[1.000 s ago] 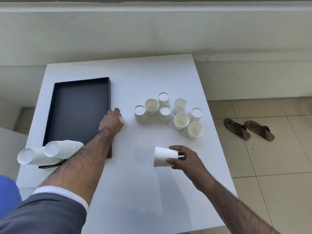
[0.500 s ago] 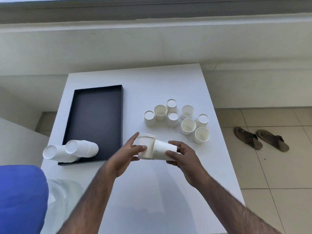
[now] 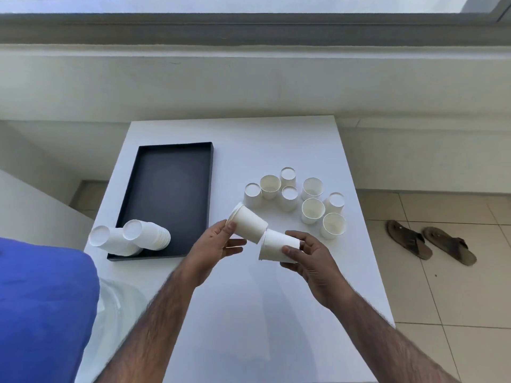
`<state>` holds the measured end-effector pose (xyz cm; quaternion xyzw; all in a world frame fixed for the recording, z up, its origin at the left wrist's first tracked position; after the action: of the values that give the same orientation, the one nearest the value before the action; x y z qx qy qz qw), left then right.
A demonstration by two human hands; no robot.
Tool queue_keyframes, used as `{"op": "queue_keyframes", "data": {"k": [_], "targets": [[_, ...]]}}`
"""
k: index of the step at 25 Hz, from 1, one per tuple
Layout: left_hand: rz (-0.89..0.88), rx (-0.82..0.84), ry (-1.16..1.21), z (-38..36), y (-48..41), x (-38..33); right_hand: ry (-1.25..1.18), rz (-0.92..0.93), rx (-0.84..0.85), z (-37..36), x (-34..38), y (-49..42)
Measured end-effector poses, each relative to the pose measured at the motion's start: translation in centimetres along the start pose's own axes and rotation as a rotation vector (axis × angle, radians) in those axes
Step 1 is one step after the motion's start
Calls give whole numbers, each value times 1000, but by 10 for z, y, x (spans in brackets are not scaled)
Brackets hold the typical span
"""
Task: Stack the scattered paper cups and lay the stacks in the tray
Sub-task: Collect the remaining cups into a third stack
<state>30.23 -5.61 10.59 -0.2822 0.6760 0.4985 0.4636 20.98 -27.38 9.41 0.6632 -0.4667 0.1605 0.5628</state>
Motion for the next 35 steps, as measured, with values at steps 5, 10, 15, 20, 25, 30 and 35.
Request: {"op": "queue_keyframes", "data": {"k": [5,10,15,20,25,30,35], "targets": [[79,-20,95,-18,-1,19,-47,35,-56,7,1,-2],[101,158,-120,-57,0,24,20,24,-51,0,0,-11],[-90,-232,-395,-32,-47,5,-75,-31,-54,7,-3,-25],[-152,-100,-1168,-24,-139,4,-132,-69,-118,35,-4,-23],[-102,-40,-1200,-30,-201,9,-108,-82,-179,67,-11,-11],[21,-195,-978,-9,-186,11,-142,-88,-208,81,-17,-5],[276,-199,179,-2,-95,41,-211,-108,-135,50,-16,-11]]}}
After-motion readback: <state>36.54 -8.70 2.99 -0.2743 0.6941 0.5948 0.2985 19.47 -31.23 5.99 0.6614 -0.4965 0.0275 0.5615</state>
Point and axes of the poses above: each hand's wrist, its own y-axis away from the middle knuckle, its own z-axis out of the back of the hand, x = y × z, the point moved 7 cm from there along -y, towards the middle knuckle, and after that the axes turned 6 degrees about -z, right-handed, at the moved point
